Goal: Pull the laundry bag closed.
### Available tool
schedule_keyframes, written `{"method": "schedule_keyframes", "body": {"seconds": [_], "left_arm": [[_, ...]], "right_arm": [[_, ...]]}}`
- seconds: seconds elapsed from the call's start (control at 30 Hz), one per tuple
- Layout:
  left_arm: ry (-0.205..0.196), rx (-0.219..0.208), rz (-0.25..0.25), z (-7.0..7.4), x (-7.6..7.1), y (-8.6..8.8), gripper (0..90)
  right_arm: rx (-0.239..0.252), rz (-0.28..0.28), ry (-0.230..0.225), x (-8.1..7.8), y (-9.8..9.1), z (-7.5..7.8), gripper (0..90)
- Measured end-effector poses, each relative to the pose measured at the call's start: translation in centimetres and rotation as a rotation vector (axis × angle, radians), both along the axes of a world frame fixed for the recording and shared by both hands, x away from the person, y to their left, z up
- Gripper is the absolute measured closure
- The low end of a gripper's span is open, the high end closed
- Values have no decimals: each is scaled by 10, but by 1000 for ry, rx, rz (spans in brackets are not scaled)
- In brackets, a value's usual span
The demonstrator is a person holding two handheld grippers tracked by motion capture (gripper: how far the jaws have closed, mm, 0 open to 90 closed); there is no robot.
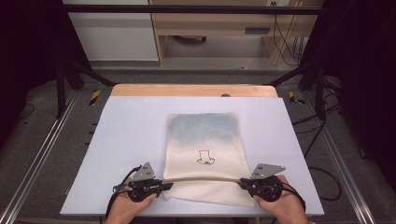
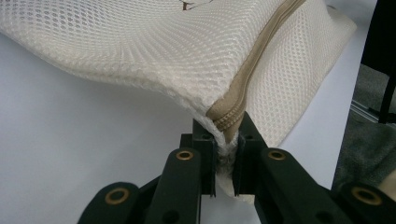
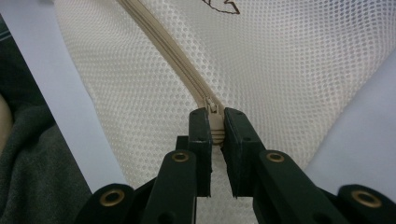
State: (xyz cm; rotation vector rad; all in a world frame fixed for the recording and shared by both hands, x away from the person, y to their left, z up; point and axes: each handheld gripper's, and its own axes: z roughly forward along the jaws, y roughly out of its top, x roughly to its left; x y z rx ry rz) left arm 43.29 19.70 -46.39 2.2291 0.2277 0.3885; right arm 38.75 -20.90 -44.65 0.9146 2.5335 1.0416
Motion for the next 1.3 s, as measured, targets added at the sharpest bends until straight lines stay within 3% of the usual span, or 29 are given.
{"method": "schedule_keyframes", "body": {"seconds": [1.3], "left_arm": [[-10,-1,9,2,-1,1,820]], "right_arm": [[5,-21,0,-3,-12,-1,821]]}}
